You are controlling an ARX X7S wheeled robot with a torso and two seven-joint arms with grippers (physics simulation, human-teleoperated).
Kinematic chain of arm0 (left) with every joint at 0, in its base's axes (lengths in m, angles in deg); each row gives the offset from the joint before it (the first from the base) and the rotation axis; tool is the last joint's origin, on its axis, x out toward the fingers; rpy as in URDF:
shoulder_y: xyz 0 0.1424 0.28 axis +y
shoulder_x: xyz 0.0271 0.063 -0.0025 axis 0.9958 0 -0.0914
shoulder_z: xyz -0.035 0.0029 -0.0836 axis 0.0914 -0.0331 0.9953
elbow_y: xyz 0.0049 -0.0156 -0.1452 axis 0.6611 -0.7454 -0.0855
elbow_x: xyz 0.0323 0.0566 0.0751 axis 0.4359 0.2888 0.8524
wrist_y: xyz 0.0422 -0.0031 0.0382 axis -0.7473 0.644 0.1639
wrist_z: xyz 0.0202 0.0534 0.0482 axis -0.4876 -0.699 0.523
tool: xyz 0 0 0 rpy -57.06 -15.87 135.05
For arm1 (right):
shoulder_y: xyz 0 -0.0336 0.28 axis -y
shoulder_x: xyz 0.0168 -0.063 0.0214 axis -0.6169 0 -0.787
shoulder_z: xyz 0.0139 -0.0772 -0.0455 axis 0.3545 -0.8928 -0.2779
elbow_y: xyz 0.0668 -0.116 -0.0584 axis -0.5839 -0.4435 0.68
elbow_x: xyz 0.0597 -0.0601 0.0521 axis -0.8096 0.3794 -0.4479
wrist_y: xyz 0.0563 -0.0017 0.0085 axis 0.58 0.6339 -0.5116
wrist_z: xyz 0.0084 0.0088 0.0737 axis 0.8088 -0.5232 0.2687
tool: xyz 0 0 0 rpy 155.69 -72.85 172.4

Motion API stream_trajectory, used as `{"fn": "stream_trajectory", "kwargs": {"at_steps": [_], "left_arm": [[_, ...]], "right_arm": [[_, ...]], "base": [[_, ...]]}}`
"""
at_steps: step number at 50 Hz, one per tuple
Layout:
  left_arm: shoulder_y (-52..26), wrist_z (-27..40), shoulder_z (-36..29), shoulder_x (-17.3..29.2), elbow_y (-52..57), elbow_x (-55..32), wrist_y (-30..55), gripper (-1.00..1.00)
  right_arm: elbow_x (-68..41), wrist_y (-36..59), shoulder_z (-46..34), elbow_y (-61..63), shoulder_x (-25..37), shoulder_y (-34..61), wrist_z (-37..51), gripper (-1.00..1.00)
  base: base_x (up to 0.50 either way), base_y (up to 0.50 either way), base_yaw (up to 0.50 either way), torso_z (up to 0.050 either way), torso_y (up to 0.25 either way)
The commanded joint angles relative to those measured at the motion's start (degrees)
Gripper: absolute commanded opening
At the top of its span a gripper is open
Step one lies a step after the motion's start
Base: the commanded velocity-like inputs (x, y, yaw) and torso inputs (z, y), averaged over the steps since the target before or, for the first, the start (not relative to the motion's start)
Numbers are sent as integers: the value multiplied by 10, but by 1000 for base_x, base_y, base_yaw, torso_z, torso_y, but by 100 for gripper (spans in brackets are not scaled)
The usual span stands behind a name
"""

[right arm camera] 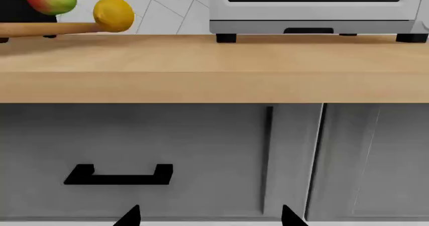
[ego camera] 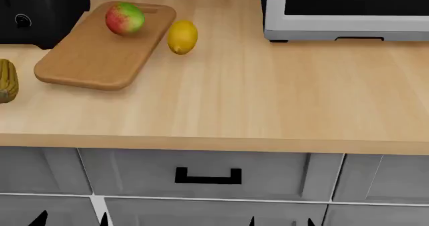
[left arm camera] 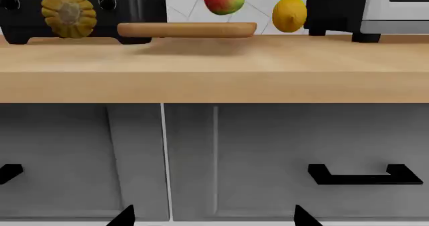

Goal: Clear the non-vegetable object off the cutting board and place the vegetables onto it.

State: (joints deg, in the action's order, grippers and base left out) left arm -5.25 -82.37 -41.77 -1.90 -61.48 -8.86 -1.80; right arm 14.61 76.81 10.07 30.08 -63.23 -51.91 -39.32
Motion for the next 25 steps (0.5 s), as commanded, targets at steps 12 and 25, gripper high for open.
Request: {"fn": "stream_trajectory", "kwargs": {"at_steps": [12,25], "left_arm": [[8,53,-40,44,2,-35,-18,100],[12,64,-49,54,6,-40,-22,100]], "right_arm": [[-19,10,-48,14,31,-1,49,100],[-18,13,-66,13,43,1,65,100]], "base": [[0,0,0,0,0],[0,166,0,0,0]]}}
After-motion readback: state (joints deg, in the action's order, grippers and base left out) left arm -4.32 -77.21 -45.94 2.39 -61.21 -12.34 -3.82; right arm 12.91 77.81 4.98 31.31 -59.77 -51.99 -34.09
